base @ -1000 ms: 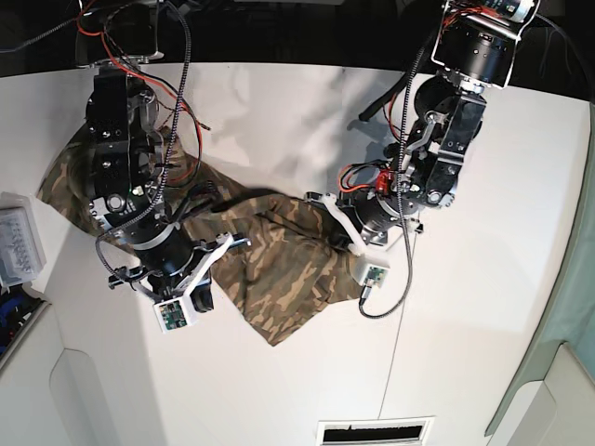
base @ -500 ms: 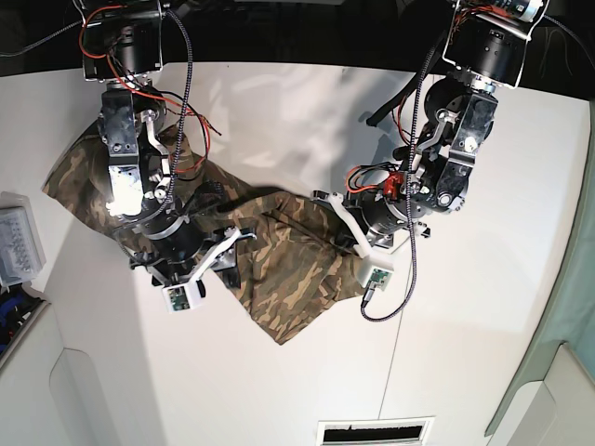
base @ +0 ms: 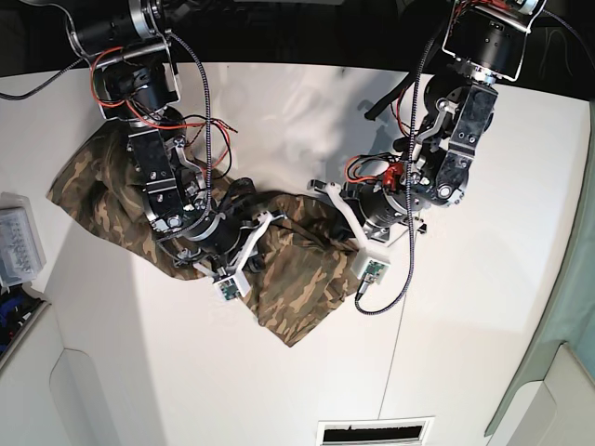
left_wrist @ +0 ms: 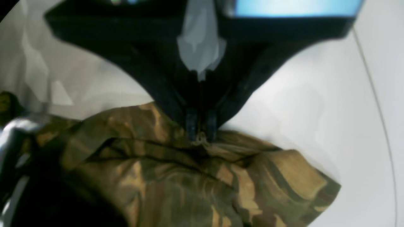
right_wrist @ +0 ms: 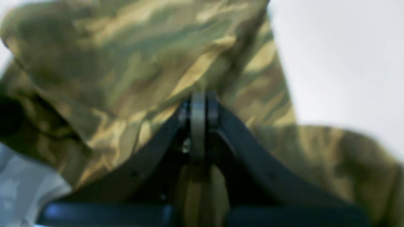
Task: Layout the t-shirt on the table in an organized manner, then fold the t-shirt properly
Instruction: 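Lift the shirt with both grippers and pull it across the table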
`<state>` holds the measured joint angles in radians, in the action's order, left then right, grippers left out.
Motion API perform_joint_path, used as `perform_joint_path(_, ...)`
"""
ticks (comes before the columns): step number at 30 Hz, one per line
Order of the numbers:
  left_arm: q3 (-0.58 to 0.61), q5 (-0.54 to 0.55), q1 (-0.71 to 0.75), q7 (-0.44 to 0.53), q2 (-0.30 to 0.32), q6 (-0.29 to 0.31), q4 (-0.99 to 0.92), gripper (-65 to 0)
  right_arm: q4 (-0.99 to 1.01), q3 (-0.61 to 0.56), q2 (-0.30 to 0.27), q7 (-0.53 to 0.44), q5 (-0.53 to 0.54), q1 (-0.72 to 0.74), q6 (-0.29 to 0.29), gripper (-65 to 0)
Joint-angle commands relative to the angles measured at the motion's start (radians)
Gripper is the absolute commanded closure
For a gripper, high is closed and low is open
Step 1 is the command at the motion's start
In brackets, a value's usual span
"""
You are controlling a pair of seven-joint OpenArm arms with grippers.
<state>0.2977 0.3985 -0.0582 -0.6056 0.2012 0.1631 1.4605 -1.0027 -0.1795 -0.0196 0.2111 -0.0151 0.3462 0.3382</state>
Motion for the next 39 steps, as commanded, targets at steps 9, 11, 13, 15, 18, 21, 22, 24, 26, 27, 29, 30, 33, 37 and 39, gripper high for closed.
perform_joint_path(9,-0.05,-0.056,-0.032,0.032,0.143,0.006,0.019,0.0,-0.401,0.085,0.003,0.187,0.016,0.022,-0.006,0.0)
perform_joint_path(11,-0.051,-0.068,-0.047,0.033,0.181,0.006,0.019,0.0,-0.455,0.138,0.003,0.206,0.017,0.022,-0.006,0.0)
perform_joint_path(13,-0.051,-0.069,-0.071,0.033,0.222,0.006,0.02,0.0,-0.486,0.193,0.002,0.226,0.037,0.021,-0.005,0.0)
perform_joint_path(15,-0.051,-0.069,-0.103,0.029,0.266,0.006,0.02,0.0,-0.495,0.246,0.0,0.251,0.087,0.022,-0.002,0.0)
perform_joint_path(18,-0.051,-0.047,-0.133,0.02,0.31,0.018,0.033,0.0,-0.495,0.289,0.0,0.303,0.183,0.012,0.034,0.0)
perform_joint_path(21,-0.051,-0.028,-0.135,0.013,0.315,0.048,0.062,0.0,-0.494,0.282,0.003,0.309,0.271,-0.024,0.094,0.0)
perform_joint_path(22,-0.051,-0.015,-0.135,0.01,0.311,0.059,0.068,0.0,-0.492,0.273,0.006,0.309,0.293,-0.039,0.097,0.0)
perform_joint_path(24,-0.05,0.006,-0.135,0.01,0.302,0.059,0.072,0.0,-0.486,0.246,0.021,0.302,0.304,-0.061,0.096,0.0)
perform_joint_path(26,-0.05,0.007,-0.132,0.007,0.288,0.059,0.072,0.0,-0.472,0.215,0.039,0.296,0.298,-0.079,0.096,0.0)
perform_joint_path(27,-0.05,0.007,-0.13,0.001,0.282,0.059,0.072,0.0,-0.461,0.199,0.049,0.286,0.284,-0.086,0.096,-5.6)
perform_joint_path(29,-0.05,0.009,-0.12,-0.004,0.278,0.059,0.072,0.0,-0.43,0.165,0.068,0.234,0.23,-0.1,0.092,-18.3)
perform_joint_path(30,-0.05,0.013,-0.113,-0.004,0.278,0.059,0.072,0.0,-0.402,0.148,0.075,0.198,0.2,-0.103,0.082,-21.7)
perform_joint_path(33,-0.05,0.032,-0.093,-0.004,0.278,0.059,0.072,0.0,-0.285,0.097,0.088,0.082,0.14,-0.099,0.05,-22.3)
perform_joint_path(37,-0.05,0.066,-0.052,-0.002,0.278,0.099,0.107,0.0,-0.093,0.021,0.099,-0.051,0.075,-0.067,0.049,-22.3)
perform_joint_path(39,-0.05,0.074,-0.018,-0.001,0.278,0.121,0.146,0.0,-0.003,-0.008,0.116,-0.084,0.027,-0.045,0.05,-22.3)
